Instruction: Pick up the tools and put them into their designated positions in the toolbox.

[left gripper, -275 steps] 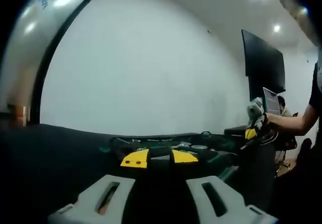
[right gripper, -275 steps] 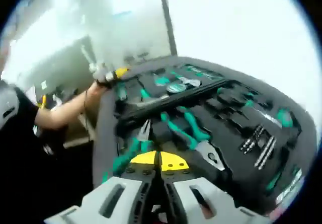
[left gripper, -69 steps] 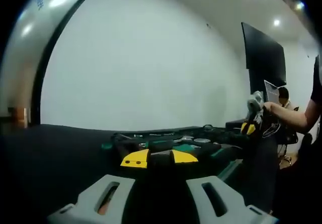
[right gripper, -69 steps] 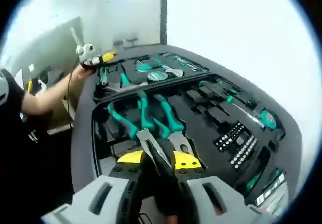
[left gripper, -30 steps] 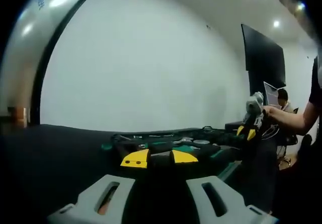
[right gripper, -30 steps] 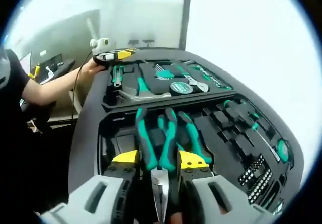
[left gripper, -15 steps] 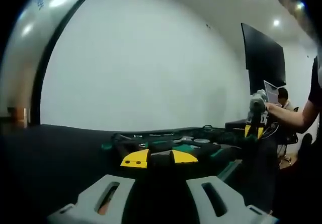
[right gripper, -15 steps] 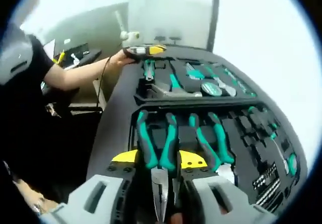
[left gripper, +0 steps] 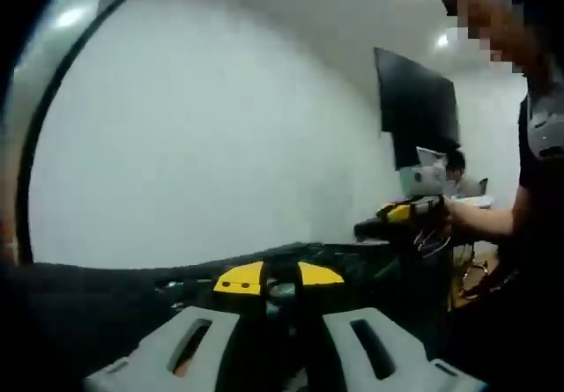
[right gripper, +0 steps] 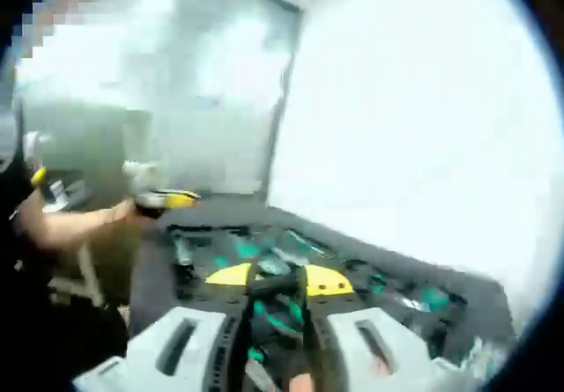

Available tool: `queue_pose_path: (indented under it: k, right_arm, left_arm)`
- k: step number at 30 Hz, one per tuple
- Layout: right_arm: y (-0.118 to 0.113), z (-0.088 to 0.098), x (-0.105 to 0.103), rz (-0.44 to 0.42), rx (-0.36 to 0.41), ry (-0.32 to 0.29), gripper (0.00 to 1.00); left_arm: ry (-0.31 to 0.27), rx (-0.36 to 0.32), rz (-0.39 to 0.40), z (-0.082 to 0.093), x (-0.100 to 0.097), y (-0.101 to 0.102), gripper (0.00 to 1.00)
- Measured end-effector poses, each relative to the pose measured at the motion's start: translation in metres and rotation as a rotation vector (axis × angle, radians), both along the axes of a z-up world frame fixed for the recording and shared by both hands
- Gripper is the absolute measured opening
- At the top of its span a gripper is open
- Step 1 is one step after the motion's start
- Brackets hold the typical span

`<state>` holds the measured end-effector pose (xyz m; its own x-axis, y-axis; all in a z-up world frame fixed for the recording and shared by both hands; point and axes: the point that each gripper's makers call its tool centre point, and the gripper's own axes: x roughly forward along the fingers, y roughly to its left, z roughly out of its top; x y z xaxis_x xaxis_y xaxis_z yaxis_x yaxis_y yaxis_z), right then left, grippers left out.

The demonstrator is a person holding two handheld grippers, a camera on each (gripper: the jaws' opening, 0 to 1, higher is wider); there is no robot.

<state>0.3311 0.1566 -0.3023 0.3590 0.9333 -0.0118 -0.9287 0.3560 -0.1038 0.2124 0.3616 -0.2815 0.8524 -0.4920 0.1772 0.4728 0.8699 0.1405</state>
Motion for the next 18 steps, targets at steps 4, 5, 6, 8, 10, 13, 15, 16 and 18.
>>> queue_pose_path:
  k: [4, 5, 6, 8, 10, 13, 15, 16, 18]
  right_arm:
    - [-0.028, -0.043, 0.014, -0.179, -0.074, 0.255, 0.0]
    - [-0.031, -0.05, 0.014, -0.185, -0.107, 0.289, 0.0]
    - [-0.031, -0.056, 0.013, -0.199, -0.124, 0.315, 0.0]
    - [-0.023, -0.054, 0.008, -0.18, -0.131, 0.214, 0.0]
    - [-0.02, -0.063, 0.003, -0.195, -0.215, 0.106, 0.0]
    - [-0.021, -0.057, 0.013, -0.242, -0.181, 0.022, 0.0]
    - [-0.037, -0.04, 0.039, -0.337, -0.056, 0.014, 0.0]
    - [-0.043, -0.036, 0.046, -0.365, -0.033, 0.022, 0.0]
    - [-0.059, -0.023, 0.06, -0.423, 0.042, 0.018, 0.0]
  left_arm:
    - [0.081, 0.033, -0.201, 0.0, 0.008, -0.11, 0.11]
    - [0.145, 0.097, -0.143, -0.018, 0.023, -0.119, 0.04]
    - [0.204, 0.125, -0.114, -0.032, 0.03, -0.123, 0.03]
    - [0.314, 0.07, -0.097, -0.053, 0.042, -0.133, 0.02]
    - [0.36, 0.095, -0.065, -0.067, 0.049, -0.136, 0.02]
    - [0.403, 0.177, -0.025, -0.085, 0.061, -0.144, 0.02]
    - [0.432, 0.201, -0.06, -0.092, 0.067, -0.159, 0.02]
    - [0.452, 0.202, -0.079, -0.093, 0.074, -0.169, 0.02]
    - [0.539, 0.267, -0.129, -0.109, 0.071, -0.188, 0.02]
